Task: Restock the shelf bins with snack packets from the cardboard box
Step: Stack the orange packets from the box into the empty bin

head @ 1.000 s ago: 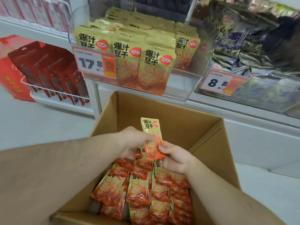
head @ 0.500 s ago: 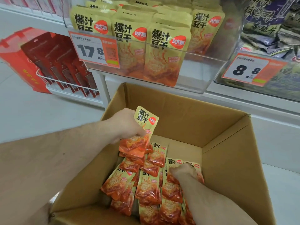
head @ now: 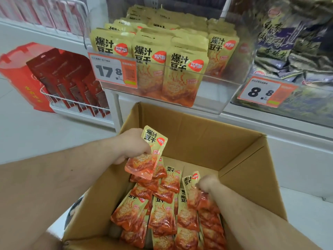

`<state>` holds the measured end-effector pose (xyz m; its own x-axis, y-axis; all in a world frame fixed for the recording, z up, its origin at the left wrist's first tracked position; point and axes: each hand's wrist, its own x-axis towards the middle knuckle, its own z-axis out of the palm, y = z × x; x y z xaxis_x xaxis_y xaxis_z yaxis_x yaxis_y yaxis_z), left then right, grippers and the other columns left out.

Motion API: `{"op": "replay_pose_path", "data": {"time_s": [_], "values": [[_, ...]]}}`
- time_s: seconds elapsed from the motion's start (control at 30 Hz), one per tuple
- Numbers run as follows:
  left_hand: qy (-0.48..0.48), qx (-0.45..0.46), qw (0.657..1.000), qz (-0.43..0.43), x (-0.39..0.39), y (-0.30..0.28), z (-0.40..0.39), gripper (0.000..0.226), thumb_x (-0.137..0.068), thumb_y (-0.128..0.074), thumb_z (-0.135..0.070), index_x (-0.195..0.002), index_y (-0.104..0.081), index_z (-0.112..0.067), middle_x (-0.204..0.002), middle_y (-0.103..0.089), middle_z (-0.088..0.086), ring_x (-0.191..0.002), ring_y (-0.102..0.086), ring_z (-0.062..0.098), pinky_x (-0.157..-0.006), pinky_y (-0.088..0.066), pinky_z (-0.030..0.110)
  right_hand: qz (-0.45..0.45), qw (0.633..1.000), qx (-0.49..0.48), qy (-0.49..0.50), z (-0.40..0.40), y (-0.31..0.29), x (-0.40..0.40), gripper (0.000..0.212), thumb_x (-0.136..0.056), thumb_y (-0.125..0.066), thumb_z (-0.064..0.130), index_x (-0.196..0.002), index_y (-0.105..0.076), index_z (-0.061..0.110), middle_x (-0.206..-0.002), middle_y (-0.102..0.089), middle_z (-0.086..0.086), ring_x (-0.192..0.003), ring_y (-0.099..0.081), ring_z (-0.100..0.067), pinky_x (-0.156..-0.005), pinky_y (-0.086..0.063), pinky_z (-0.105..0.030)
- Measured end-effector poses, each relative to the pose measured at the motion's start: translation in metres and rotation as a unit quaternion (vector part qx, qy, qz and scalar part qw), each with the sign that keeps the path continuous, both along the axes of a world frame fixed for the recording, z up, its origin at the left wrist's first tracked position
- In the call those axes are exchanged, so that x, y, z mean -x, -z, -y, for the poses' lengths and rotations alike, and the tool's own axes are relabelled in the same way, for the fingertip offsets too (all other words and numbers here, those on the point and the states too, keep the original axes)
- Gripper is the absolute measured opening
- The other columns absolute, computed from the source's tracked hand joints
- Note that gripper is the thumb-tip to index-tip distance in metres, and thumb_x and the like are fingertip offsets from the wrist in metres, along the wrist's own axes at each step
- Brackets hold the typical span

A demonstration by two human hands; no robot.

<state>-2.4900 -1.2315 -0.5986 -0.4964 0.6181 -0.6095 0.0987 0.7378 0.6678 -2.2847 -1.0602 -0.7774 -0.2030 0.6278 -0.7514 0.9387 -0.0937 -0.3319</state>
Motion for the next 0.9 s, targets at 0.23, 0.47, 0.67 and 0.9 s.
{"op": "replay_pose_path", "data": {"time_s": [0.23,0.47,0.67,0.9], "values": [[0.001,-0.078,0.995,0.06,-0.009,-0.008,0.001,0.028,-0.089,-0.066,-0.002,-0.113,-0.061,-0.015,-0.104,-0.073,0.009,-0.096,-0.07,0.028,-0.087,-0.056,0.044,-0.24,0.966,0.074,0.06,0.006,-0.164,-0.006,0.013,-0.092,-0.065,0.01,-0.083,-0.06,0.017,-0.074,-0.066,-0.003,-0.049,-0.041,-0.007,-0.051,-0.029,-0.025],[0.014,-0.154,0.965,0.212,-0.029,-0.042,-0.003,0.039,-0.082,-0.052,0.007,-0.121,-0.054,-0.001,-0.117,-0.068,0.021,-0.099,-0.066,0.033,-0.088,-0.053,0.044,-0.366,0.925,0.093,0.047,0.043,-0.238,-0.017,0.009,-0.094,-0.06,0.009,-0.092,-0.061,0.017,-0.074,-0.067,-0.001,-0.048,-0.04,-0.006,-0.052,-0.029,-0.024],[0.025,-0.193,0.954,0.227,-0.038,-0.065,0.001,0.052,-0.076,-0.031,0.015,-0.123,-0.051,0.009,-0.115,-0.068,0.023,-0.102,-0.066,0.038,-0.095,-0.049,0.046,-0.394,0.915,0.038,0.082,0.055,-0.242,0.003,0.012,-0.089,-0.067,0.006,-0.092,-0.06,0.015,-0.089,-0.07,-0.01,-0.055,-0.043,-0.01,-0.053,-0.029,-0.024],[0.093,-0.259,0.944,0.181,-0.051,-0.086,0.004,0.034,-0.094,-0.052,0.012,-0.114,-0.062,-0.014,-0.105,-0.076,0.008,-0.1,-0.072,0.022,-0.085,-0.057,0.038,-0.415,0.903,0.005,0.114,0.068,-0.254,0.011,0.02,-0.088,-0.069,0.003,-0.076,-0.057,0.014,-0.065,-0.069,-0.002,-0.045,-0.046,-0.008,-0.051,-0.034,-0.024]]}}
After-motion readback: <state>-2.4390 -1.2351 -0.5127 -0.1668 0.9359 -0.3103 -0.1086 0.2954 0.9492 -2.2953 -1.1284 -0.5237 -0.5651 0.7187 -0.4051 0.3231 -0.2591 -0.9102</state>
